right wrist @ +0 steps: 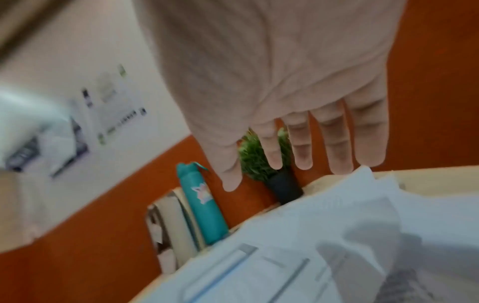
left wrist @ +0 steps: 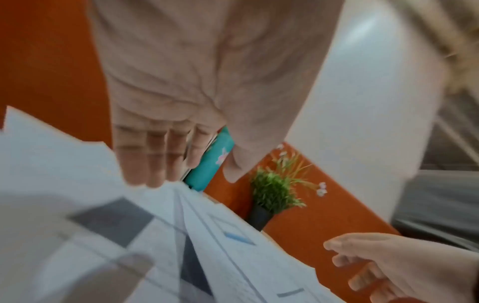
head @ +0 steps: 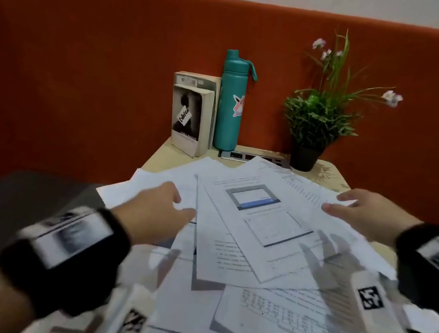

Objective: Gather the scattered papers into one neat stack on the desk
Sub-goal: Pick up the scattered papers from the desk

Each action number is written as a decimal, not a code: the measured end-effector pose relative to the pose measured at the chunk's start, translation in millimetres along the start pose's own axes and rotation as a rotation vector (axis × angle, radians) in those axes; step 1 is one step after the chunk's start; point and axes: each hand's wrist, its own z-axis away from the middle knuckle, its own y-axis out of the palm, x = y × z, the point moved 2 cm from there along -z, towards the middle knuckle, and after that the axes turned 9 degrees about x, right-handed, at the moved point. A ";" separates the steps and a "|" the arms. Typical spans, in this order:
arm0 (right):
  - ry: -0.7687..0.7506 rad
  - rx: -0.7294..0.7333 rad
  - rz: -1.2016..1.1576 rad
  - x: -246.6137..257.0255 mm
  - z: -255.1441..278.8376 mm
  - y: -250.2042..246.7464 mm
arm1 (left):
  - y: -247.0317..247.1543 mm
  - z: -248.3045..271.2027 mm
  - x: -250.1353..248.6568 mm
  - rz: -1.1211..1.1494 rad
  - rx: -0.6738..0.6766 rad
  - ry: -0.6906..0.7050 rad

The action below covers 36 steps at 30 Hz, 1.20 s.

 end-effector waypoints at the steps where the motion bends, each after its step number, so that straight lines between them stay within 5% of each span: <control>1: 0.035 0.025 0.043 1.8 -11.0 6.3 | 7.9 -10.9 -7.7 0.029 0.089 -0.045; 6: 0.185 0.194 0.174 -1.3 -38.5 26.6 | 28.4 -45.2 -31.8 0.254 0.195 -0.200; 15: 0.049 0.271 0.069 -18.3 -48.9 41.0 | 49.7 -76.1 -51.7 0.939 0.149 -0.069; 21: 0.049 0.251 -0.500 -35.9 -54.8 34.8 | 29.8 -67.6 -50.7 0.752 0.190 0.214; 24: -0.016 0.400 -0.933 -33.6 -52.8 40.4 | 25.0 -59.9 -51.3 0.740 0.278 0.272; 26: -0.063 0.503 -1.020 -28.1 -46.5 45.7 | 24.4 -55.8 -52.4 0.717 0.287 0.277; 31: -0.003 0.418 -1.143 -51.1 -53.0 53.4 | 8.7 -63.3 -24.2 0.359 0.139 0.016; 36: 0.053 0.279 -1.216 -67.7 -58.8 57.7 | 21.2 -62.4 -14.1 -0.039 0.277 -0.133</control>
